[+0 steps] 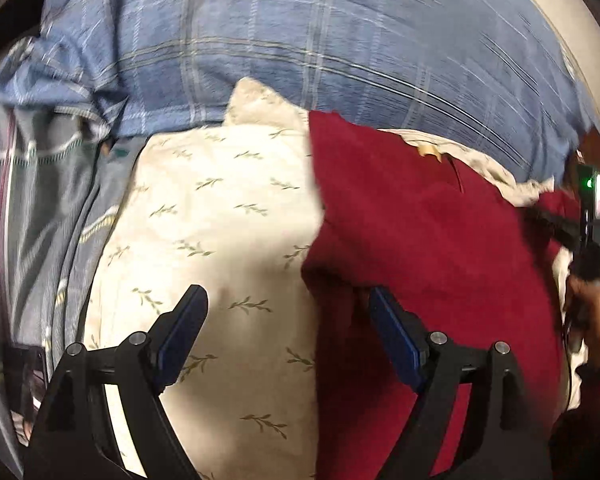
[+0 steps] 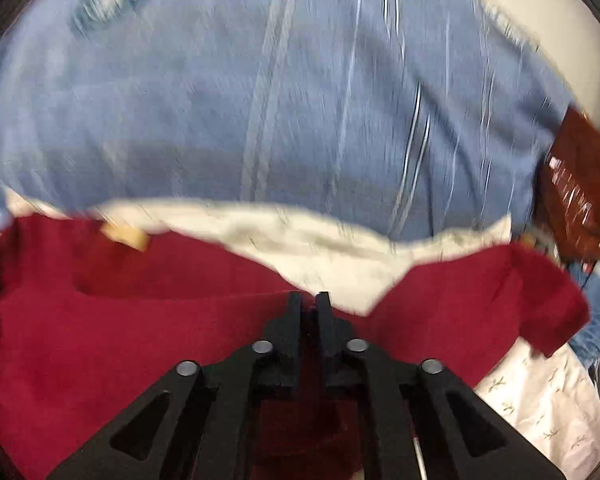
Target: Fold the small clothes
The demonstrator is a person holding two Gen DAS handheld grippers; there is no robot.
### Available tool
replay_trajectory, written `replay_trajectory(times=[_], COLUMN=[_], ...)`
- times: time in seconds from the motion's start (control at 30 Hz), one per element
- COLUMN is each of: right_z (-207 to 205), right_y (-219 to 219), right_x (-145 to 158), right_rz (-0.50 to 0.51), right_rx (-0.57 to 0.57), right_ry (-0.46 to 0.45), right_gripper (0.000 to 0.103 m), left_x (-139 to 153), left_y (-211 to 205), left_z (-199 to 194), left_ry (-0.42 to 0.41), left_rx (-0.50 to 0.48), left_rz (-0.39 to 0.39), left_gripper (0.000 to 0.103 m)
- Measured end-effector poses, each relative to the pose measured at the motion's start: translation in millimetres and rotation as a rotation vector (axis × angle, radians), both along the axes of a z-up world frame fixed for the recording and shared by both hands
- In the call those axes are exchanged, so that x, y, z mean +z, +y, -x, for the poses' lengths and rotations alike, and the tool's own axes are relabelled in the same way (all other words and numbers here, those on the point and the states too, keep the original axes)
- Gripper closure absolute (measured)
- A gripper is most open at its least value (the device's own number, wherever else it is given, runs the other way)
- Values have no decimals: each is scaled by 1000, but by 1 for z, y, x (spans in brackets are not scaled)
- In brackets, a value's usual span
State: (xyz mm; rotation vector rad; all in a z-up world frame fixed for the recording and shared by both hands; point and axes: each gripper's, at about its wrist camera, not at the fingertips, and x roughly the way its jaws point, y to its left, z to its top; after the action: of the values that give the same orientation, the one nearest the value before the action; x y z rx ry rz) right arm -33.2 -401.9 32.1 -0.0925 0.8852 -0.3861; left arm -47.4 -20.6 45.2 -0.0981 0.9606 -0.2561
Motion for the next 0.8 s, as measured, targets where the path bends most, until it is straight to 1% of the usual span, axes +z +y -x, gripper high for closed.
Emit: replay_trajectory(times=[0.03,0.07,0.1,0.13,0.17,0.2,0.23,0.27,0.3,0.33,0.37,0.4,0.43,0.47,0.57,0.6,0.63,0.73,0.8], right_z=[3,9,16,21,20,15,6,-4,-11,-21,-29,-36,-47,-57,-83,-87,-88,-89,-84], right_y=[-1,3,12,22,38,56,80,105,121,147,165,177,189,197,202,205,203,201,200], right_x=[2,12,24,31,39,42,43,42,40,37,31,26,18,10,-13,-18,-20,-17,-7], right_rz=[-31,-85,-154,-201,-265,-319,-376,-409,-414,-393,-359,-329,-308,-310,-380,-403,-418,-481,-459], right_rx=[-1,14,59,115,215,313,428,524,573,634,672,698,723,742,776,782,789,799,792], right_ry=[1,-51,-123,-161,-184,-179,-150,-123,-110,-90,-72,-52,-24,6,93,115,119,117,100], right_gripper=[83,82,66,40,31,28,29,31,32,37,43,55,64,64,64,62,59,59,59], left_x=[-1,-3,-4,-7,-11,-14,-17,-21,-23,-26,-27,-28,-28,-28,-30,-30,-29,-29,-30], left_y=[2,3,2,1,-2,-4,-6,-7,-7,-6,-5,-3,-1,1,6,7,7,10,12], left_z=[-1,-2,-2,-4,-6,-8,-9,-11,-13,-14,-16,-17,-17,-17,-18,-18,-18,-18,-19], left_ry=[7,13,17,22,29,38,47,54,58,61,66,70,72,71,80,81,81,79,79], left_rx=[13,22,24,24,27,30,33,38,41,47,55,57,61,65,74,77,81,95,101], left_rz=[1,-9,-17,-31,-45,-55,-66,-77,-88,-101,-107,-99,-89,-83,-71,-66,-62,-65,-63], left_gripper=[20,20,20,20,20,20,20,20,20,20,20,20,20,20,20,20,20,20,20])
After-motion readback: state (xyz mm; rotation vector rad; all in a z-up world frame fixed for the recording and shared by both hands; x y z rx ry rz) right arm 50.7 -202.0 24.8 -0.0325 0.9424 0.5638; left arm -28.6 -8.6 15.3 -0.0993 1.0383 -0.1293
